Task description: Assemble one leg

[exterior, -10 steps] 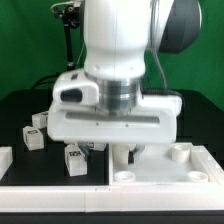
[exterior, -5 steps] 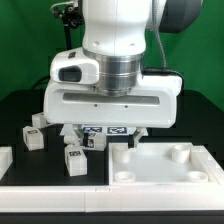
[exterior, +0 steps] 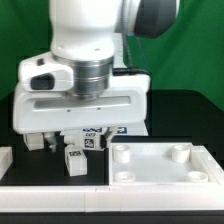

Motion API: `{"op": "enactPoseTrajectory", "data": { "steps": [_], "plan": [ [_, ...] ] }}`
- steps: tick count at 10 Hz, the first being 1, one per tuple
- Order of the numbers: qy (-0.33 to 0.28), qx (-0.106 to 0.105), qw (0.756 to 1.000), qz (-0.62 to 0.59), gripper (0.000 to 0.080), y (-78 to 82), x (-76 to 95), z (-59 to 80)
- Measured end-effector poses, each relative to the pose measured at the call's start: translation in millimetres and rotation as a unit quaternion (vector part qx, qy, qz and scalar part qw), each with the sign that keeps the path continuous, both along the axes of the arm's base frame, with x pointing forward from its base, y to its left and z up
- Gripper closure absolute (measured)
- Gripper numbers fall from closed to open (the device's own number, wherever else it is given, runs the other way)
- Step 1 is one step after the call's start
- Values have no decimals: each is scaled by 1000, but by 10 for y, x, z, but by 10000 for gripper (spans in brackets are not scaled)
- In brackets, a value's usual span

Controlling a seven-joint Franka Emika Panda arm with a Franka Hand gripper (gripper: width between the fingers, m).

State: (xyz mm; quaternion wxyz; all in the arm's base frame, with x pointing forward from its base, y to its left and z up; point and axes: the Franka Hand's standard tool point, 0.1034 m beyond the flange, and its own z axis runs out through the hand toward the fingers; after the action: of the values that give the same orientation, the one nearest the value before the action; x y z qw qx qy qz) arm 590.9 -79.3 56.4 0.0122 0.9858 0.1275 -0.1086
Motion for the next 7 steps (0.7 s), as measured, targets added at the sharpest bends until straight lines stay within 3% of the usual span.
{"op": "enactPoseTrajectory", "data": {
  "steps": [4, 7],
  "plan": [
    [23, -1, 1000, -5, 151, 15, -58, -20],
    [138, -32, 990, 5, 151, -36, -173, -46]
  ]
}}
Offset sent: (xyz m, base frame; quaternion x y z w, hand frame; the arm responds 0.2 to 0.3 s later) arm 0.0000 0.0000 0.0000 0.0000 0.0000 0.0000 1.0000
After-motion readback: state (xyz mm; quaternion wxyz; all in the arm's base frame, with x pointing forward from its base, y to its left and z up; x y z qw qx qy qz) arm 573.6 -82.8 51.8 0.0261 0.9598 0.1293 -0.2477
